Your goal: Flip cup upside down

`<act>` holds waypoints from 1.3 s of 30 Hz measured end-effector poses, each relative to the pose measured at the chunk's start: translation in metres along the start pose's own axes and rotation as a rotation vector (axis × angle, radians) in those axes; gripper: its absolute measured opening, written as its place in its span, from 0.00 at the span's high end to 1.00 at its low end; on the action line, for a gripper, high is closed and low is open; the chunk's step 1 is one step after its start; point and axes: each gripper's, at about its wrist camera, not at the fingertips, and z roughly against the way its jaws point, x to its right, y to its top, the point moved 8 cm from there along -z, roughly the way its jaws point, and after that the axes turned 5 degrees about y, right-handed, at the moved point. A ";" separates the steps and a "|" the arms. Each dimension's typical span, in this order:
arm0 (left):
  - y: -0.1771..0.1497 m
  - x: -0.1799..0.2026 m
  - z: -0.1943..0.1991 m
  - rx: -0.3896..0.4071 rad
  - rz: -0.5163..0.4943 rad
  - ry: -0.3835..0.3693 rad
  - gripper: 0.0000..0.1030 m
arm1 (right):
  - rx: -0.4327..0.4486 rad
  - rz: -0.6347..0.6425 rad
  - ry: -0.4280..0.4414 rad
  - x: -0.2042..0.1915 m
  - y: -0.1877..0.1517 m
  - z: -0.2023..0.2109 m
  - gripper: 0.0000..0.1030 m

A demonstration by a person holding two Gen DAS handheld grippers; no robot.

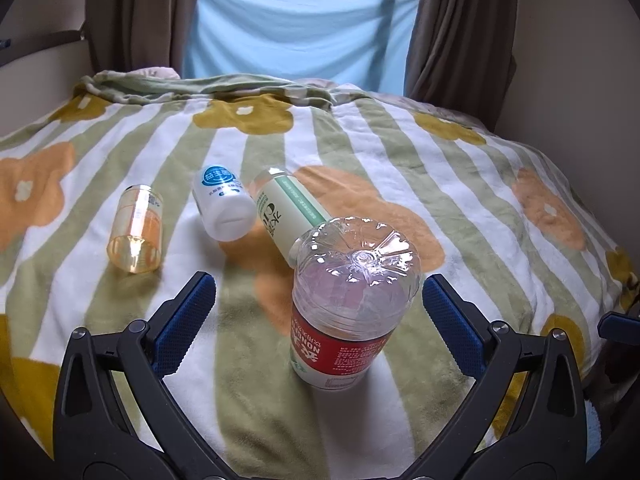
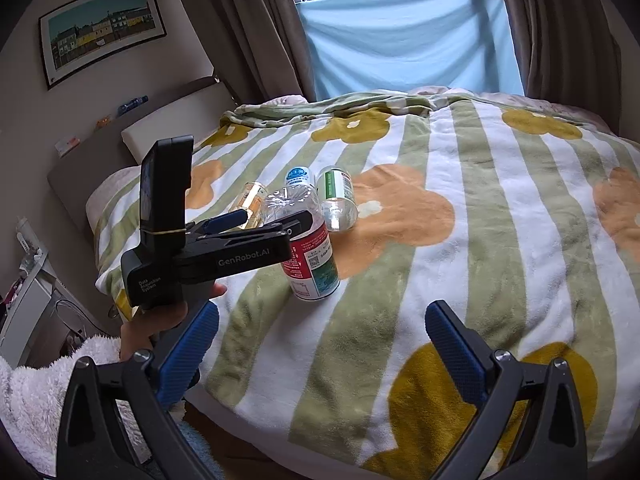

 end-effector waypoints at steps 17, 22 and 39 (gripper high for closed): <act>0.083 -0.025 0.216 0.253 -0.064 0.139 0.00 | 0.314 0.146 -0.198 -0.062 0.084 0.095 0.00; 0.075 -0.037 0.258 0.307 -0.039 0.184 0.00 | 0.401 0.171 -0.315 -0.077 0.100 0.123 0.00; 0.048 -0.044 0.285 0.398 -0.020 0.226 0.00 | 0.443 0.088 -0.471 -0.064 0.073 0.135 0.00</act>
